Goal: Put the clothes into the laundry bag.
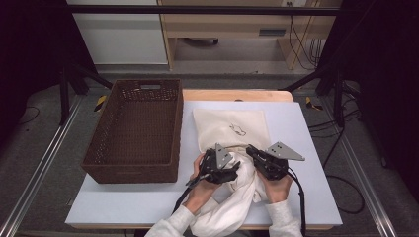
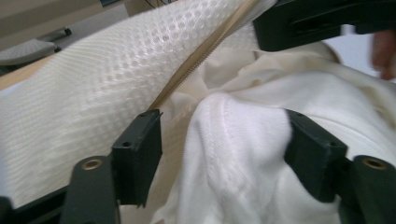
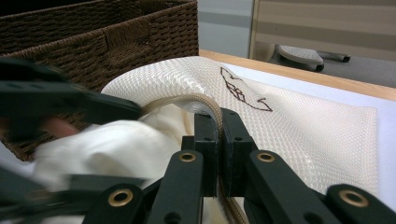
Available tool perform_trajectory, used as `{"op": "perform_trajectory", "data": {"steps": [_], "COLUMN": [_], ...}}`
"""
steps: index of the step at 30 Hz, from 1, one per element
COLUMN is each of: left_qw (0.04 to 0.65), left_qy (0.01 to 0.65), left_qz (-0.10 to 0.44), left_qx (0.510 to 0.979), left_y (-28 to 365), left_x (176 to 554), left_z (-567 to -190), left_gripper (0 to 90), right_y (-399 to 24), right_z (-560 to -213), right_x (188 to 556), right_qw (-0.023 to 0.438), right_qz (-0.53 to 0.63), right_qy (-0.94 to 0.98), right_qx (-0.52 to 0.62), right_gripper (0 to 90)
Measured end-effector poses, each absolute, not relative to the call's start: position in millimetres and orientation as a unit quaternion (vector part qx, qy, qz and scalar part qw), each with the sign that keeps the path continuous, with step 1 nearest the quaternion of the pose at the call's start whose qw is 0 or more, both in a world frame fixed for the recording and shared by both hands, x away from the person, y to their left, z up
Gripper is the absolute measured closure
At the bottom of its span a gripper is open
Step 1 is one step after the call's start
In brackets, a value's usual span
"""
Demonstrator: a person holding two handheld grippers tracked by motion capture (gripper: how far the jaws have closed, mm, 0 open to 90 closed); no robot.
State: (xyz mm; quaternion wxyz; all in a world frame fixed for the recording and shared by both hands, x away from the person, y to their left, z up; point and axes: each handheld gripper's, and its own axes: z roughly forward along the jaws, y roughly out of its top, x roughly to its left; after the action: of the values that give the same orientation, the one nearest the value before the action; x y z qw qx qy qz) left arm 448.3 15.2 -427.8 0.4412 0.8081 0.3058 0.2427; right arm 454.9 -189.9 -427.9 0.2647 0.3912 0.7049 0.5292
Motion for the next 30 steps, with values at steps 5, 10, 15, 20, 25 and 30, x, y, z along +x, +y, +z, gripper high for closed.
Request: {"op": "perform_trajectory", "data": {"steps": [5, 10, 15, 20, 25, 30], "left_qw": [0.458, 0.448, 0.416, 0.416, 0.429, 0.421], "left_qy": [0.297, 0.281, 0.298, 0.293, 0.289, 0.297], "left_qz": [0.217, 0.201, 0.217, 0.235, 0.241, 0.249], "left_qx": [0.809, 0.825, 0.831, 0.828, 0.821, 0.820], "left_y": [30.0, 14.7, -7.3, -4.6, -2.2, -8.4], "left_x": [420.8, 407.8, 422.6, 423.8, 428.1, 446.9], "left_z": [-418.9, -433.5, -459.9, -452.6, -433.3, -423.5], "left_gripper": [22.7, 19.7, 26.5, 58.3, 69.4, 76.1], "right_y": [-189.6, -188.4, -187.9, -188.2, -187.4, -189.3], "right_z": [-427.9, -428.3, -428.6, -428.9, -428.0, -426.9], "right_x": [454.8, 454.7, 454.6, 455.2, 454.4, 454.1], "right_qw": [0.264, 0.263, 0.262, 0.259, 0.261, 0.265], "right_qz": [0.529, 0.528, 0.528, 0.528, 0.528, 0.530], "right_qy": [0.706, 0.707, 0.709, 0.708, 0.709, 0.705], "right_qx": [0.390, 0.391, 0.388, 0.390, 0.388, 0.389], "right_gripper": [87.1, 87.0, 87.1, 87.1, 87.0, 87.1]}}
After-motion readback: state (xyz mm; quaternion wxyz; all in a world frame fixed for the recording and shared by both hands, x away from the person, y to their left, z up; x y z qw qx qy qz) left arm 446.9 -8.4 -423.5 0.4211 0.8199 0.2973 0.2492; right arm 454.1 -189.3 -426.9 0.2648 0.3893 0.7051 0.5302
